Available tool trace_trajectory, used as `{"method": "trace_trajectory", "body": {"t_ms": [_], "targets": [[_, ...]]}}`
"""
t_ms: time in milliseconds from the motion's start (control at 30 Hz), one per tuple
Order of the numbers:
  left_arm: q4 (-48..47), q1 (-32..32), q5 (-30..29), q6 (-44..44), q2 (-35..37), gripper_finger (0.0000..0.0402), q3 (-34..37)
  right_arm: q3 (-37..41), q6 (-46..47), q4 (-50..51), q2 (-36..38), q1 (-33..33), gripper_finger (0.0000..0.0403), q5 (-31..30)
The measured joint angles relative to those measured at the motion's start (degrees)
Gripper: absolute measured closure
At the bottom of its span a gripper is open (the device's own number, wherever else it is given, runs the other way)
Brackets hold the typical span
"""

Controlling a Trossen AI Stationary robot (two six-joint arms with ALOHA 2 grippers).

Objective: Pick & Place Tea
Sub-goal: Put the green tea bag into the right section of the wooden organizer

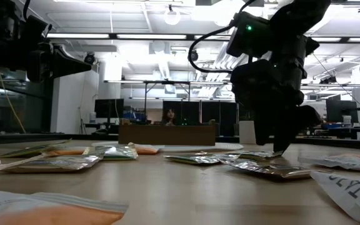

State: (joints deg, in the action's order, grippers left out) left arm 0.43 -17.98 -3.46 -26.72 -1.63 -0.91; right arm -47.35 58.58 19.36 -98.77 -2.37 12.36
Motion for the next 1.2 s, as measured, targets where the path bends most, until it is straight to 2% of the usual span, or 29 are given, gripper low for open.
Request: {"method": "trace_trajectory", "body": {"t_ms": [633,967,1200], "targets": [[0.0,0.0,0.0,0.0,0.0,0.0401,0.0,0.3,-0.7,3.5,-0.2,0.2,0.039,-2.6],[0.0,0.0,0.0,0.0,0.0,0.0401,0.0,0.5,-3.1,3.7,0.4,2.3,0.0402,0.3],[0.0,0.0,0.0,0.0,0.0,0.0401,0.0,0.8,-3.6,5.2,4.6,2.3,0.0402,-4.1]]}}
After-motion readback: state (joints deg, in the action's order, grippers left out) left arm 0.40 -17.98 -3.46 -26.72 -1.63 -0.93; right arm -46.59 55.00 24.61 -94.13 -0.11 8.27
